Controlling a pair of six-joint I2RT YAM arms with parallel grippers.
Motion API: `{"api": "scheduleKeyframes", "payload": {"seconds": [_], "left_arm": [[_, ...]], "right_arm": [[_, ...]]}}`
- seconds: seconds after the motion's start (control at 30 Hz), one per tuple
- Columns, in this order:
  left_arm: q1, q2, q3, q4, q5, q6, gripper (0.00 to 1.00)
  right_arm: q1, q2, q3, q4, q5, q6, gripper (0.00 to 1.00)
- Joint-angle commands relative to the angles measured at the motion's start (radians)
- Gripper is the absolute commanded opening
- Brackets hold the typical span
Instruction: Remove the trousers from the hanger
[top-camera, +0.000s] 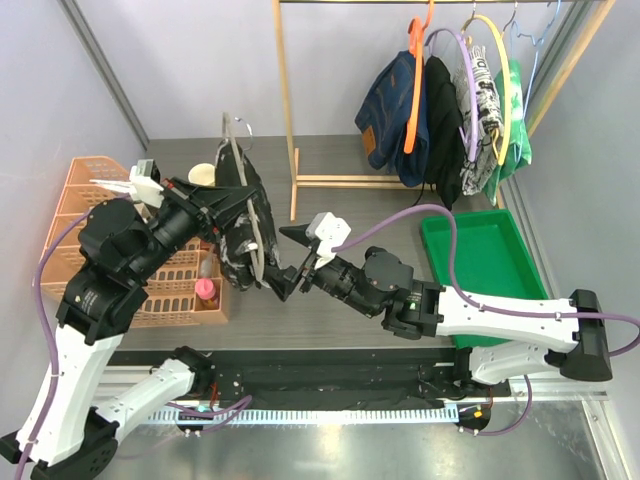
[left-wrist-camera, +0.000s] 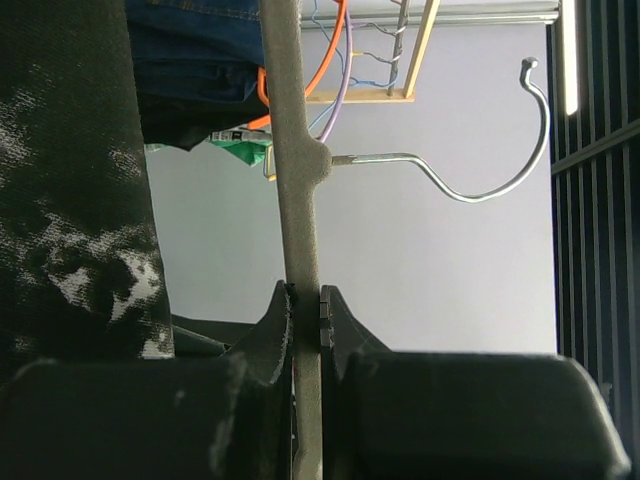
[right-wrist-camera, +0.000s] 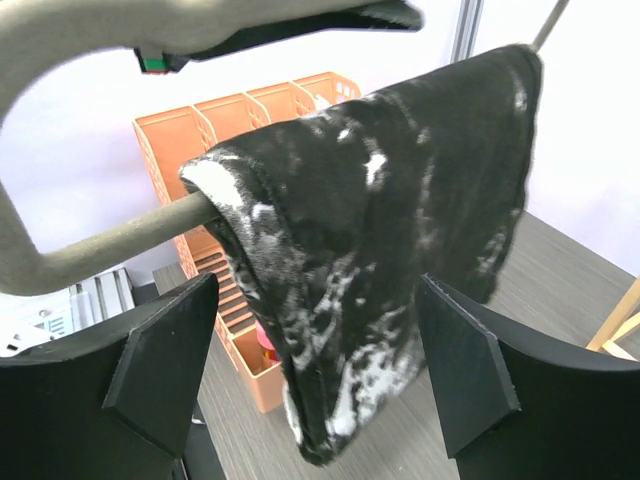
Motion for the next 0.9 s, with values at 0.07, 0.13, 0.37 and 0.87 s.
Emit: {"api": "scheduleKeyframes", "payload": {"seconds": [0.07,0.13,0.37,0.87], "left_arm": [[-0.001,-0.014,0.078,0.254,0.056,-0.013,0.00],[-0.001,-0.013,0.082,0.251,0.060,-0.011,0.00],[0.001,-0.005,0.088,0.262,0.080,-0.013,0.00],[0.001,0.003,0.095,0.284,0.100,-0.005,0.00]], "right_arm": [[0.008,0.031,0.046,0.081,0.086,-0.034,0.81],[0.008,0.034,0.029,0.109,0.135,-0.066,0.76],[0.008,0.036,0.017,0.121,0.213,-0.139,0.60],[0.008,0.005,-0.049,0.040,0.161,-0.114,0.73]]}}
